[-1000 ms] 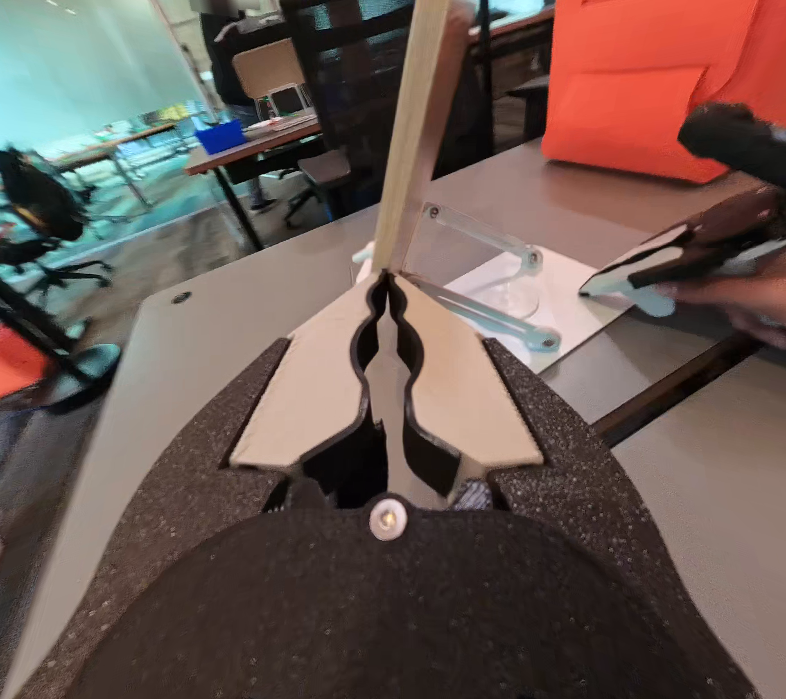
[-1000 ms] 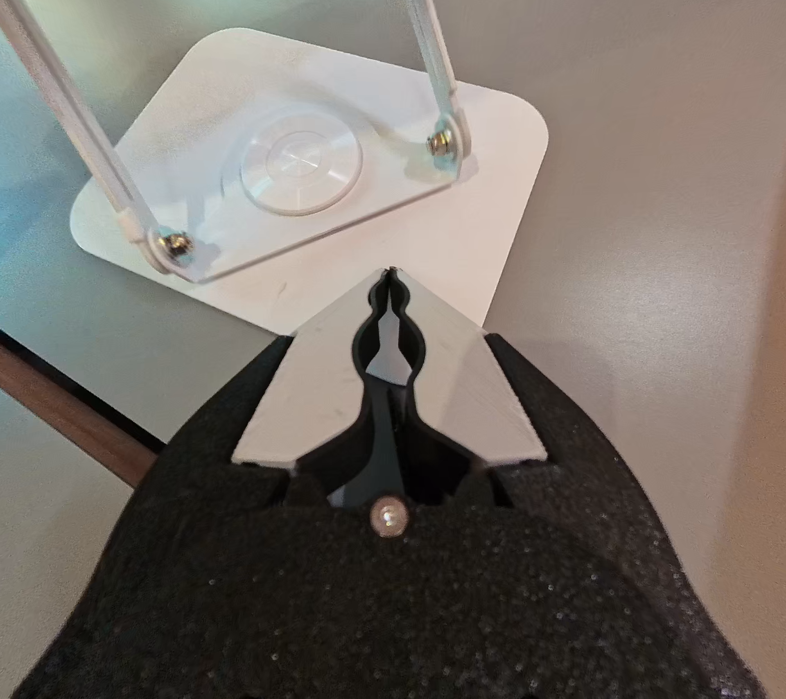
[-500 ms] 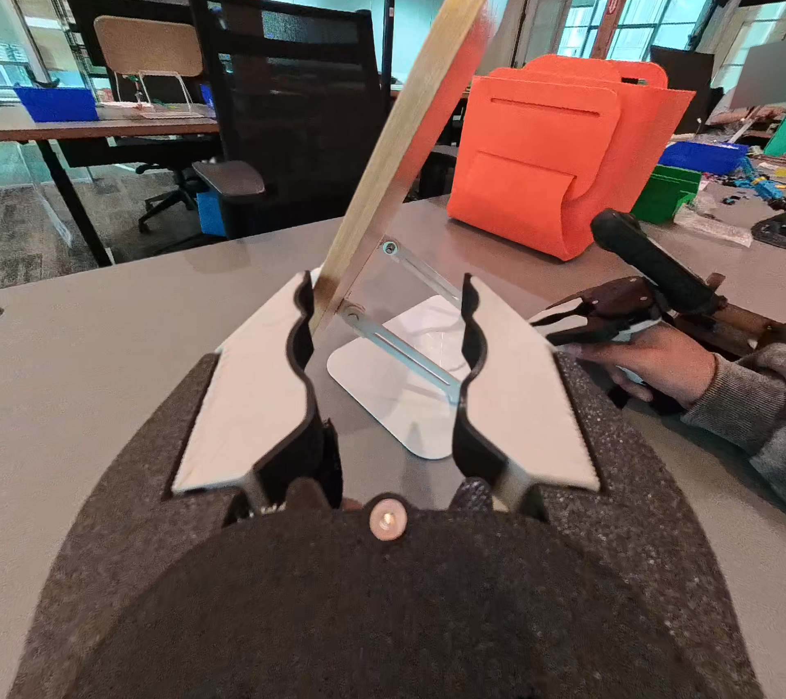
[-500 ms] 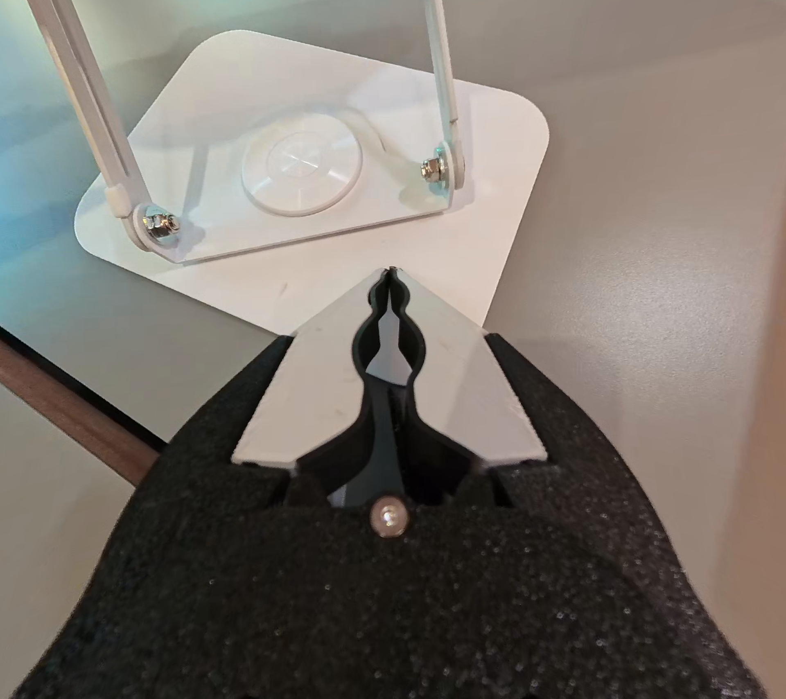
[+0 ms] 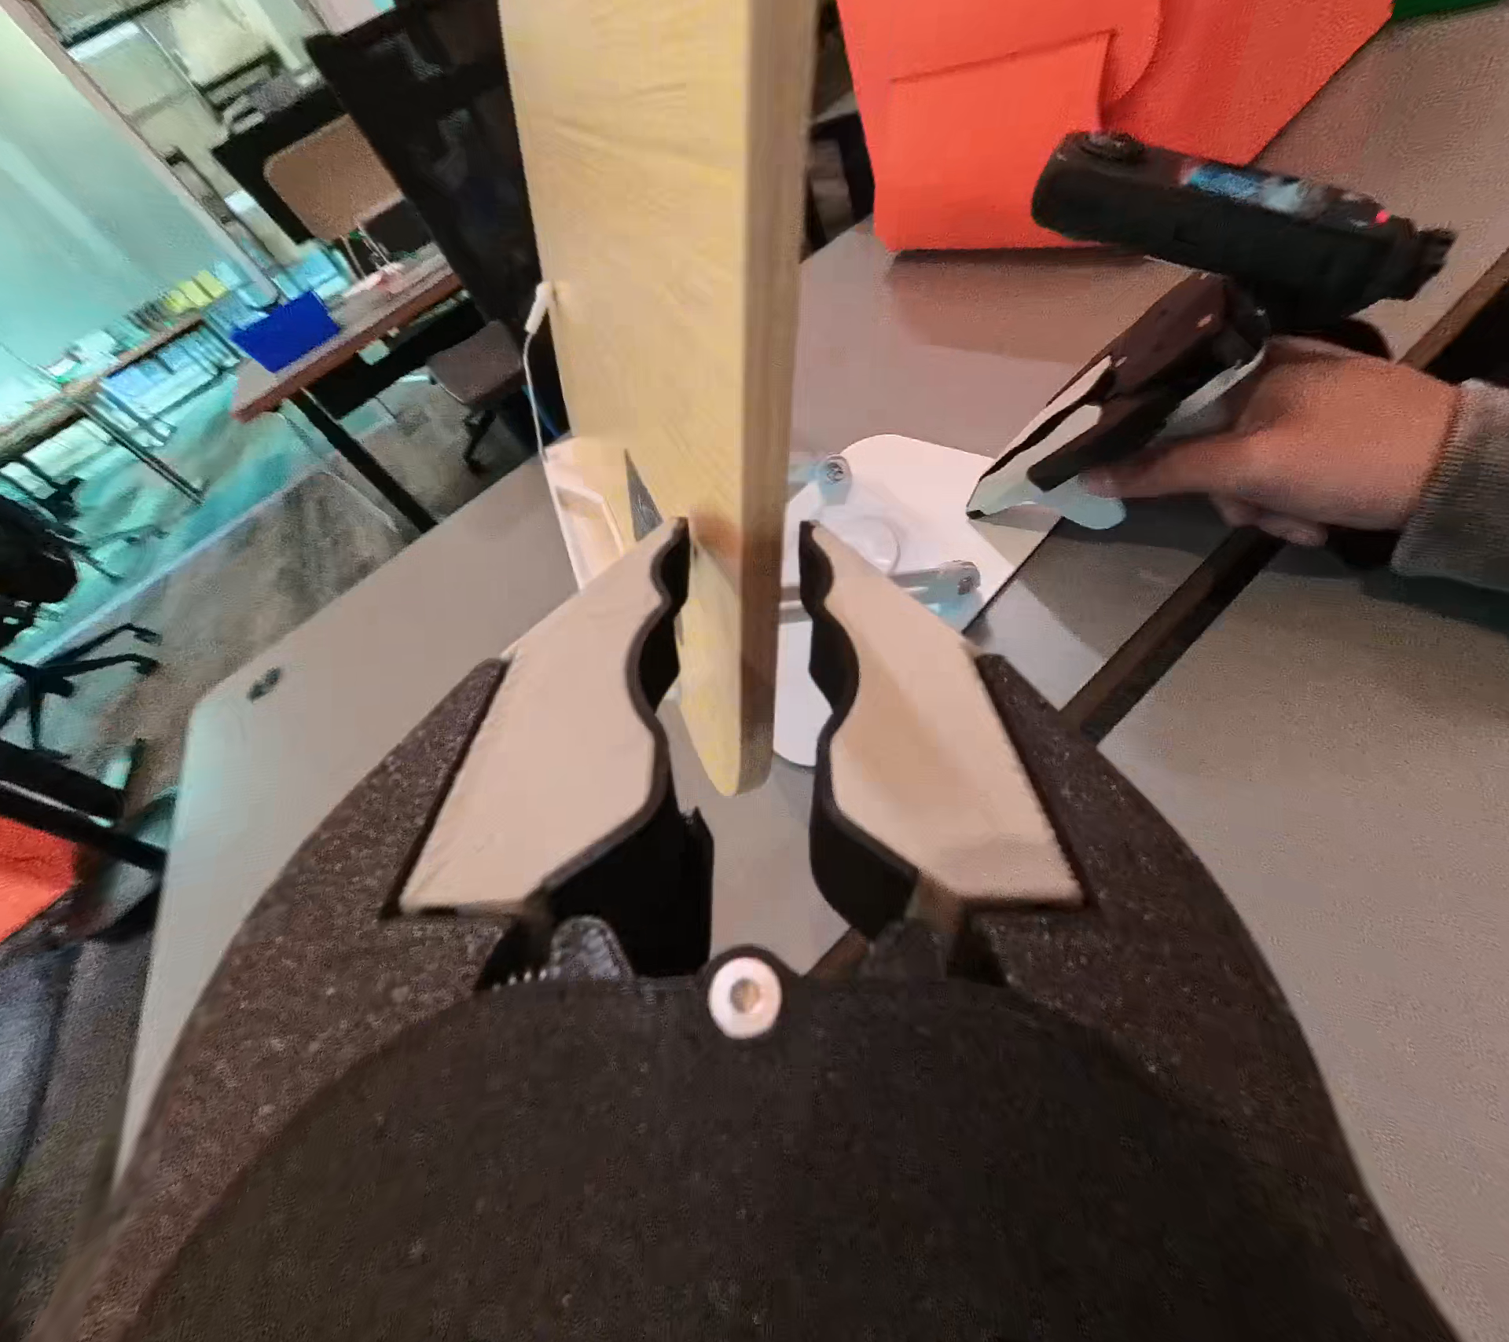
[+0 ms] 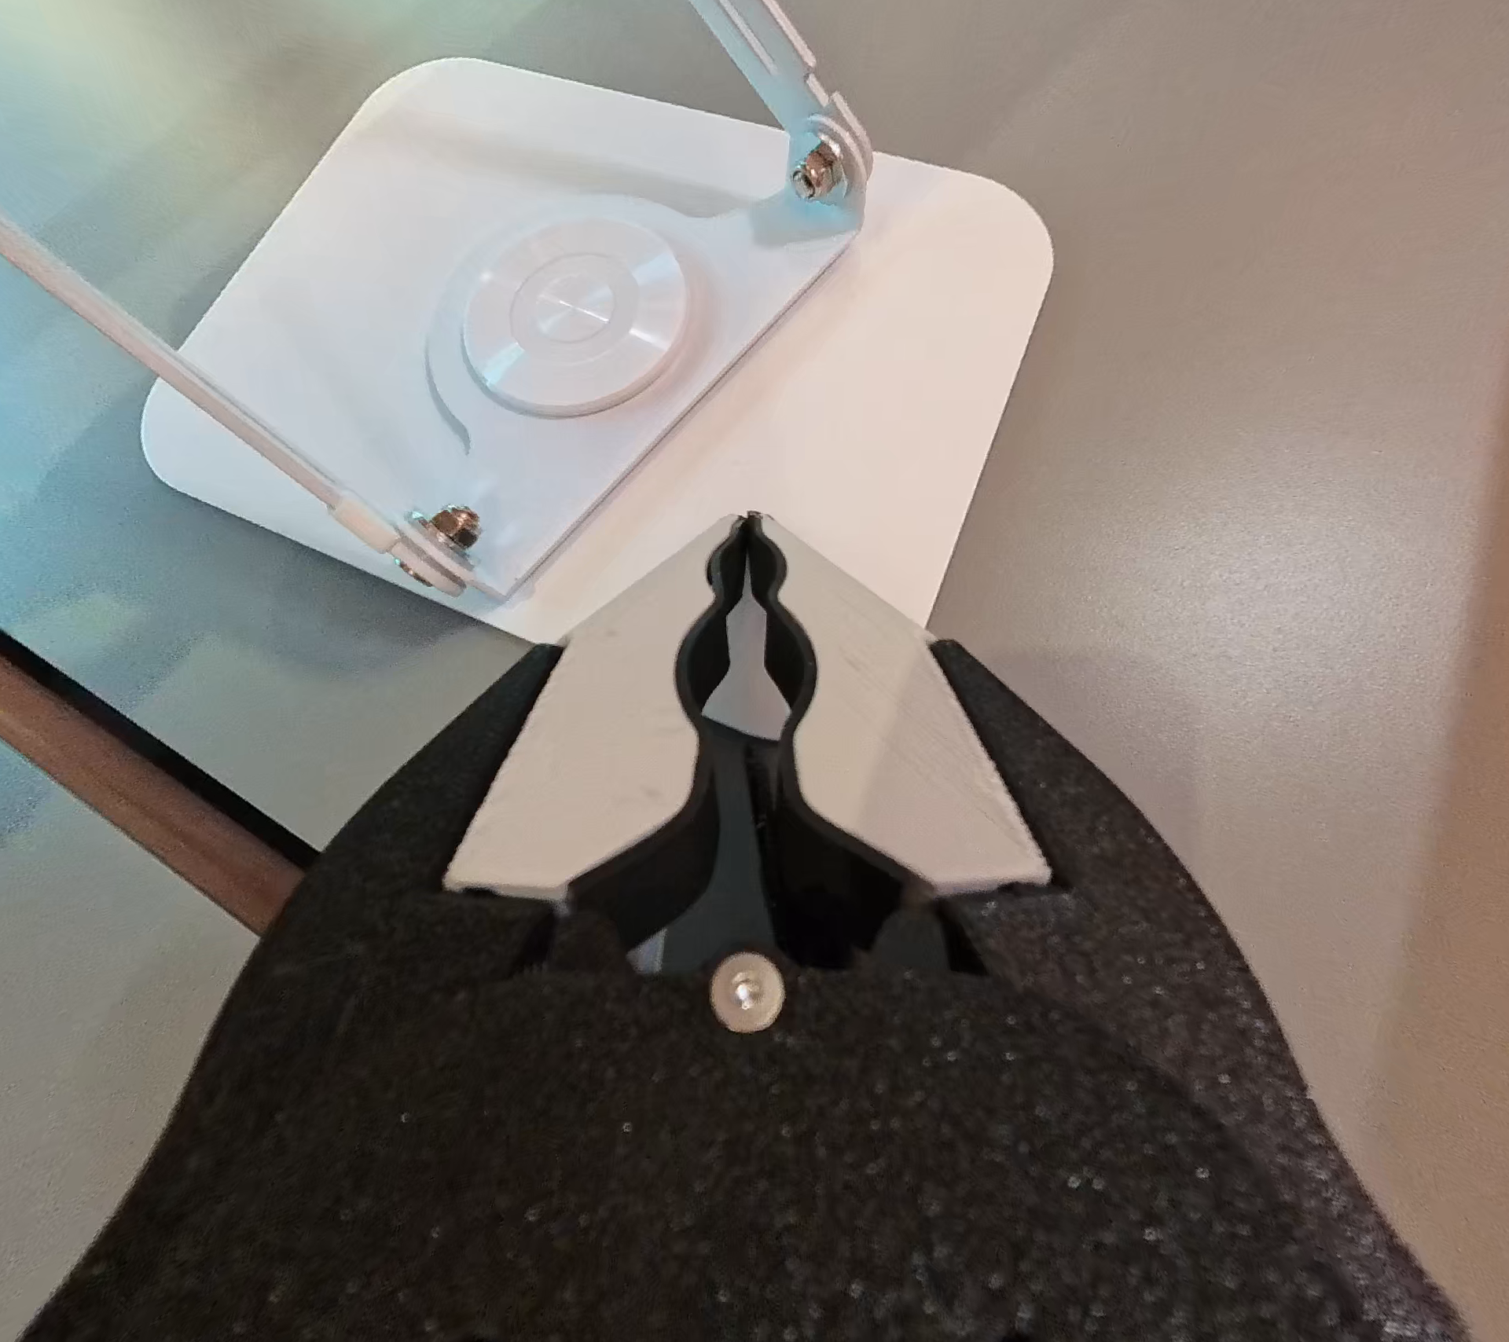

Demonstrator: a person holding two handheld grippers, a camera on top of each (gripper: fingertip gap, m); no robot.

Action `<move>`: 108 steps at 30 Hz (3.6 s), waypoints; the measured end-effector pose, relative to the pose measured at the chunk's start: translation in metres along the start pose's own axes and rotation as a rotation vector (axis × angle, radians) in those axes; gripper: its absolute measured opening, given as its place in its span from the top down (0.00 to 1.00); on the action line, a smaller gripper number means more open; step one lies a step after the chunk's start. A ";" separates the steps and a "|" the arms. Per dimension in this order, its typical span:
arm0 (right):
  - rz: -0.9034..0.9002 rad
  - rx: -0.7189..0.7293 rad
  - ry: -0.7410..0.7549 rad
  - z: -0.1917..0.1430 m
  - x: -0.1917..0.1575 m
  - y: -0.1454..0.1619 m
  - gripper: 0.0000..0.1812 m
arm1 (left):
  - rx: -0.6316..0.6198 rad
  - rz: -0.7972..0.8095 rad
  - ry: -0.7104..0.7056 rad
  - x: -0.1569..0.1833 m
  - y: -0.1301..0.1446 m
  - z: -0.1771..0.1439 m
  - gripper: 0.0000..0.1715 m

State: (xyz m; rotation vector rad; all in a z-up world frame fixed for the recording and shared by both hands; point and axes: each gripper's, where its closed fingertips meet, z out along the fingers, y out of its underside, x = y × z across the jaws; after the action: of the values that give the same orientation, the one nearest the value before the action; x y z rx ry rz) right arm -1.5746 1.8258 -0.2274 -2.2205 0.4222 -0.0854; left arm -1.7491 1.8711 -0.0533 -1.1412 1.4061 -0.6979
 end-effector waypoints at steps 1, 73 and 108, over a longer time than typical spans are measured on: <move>-0.001 0.000 0.001 0.000 0.000 0.000 1.00 | -0.008 0.037 -0.032 0.001 -0.001 0.004 0.83; -0.002 0.107 0.059 0.063 0.035 -0.089 0.94 | -0.401 -0.371 -0.032 -0.056 0.143 0.205 0.96; -0.126 0.295 -0.443 -0.170 -0.187 0.039 0.67 | -0.013 -0.520 -0.004 0.073 0.056 -0.089 0.64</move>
State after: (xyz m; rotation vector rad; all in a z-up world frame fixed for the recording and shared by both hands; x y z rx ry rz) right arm -1.7963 1.7380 -0.1341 -1.9006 0.0214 0.2580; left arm -1.8403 1.8068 -0.1154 -1.5369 1.1130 -1.0480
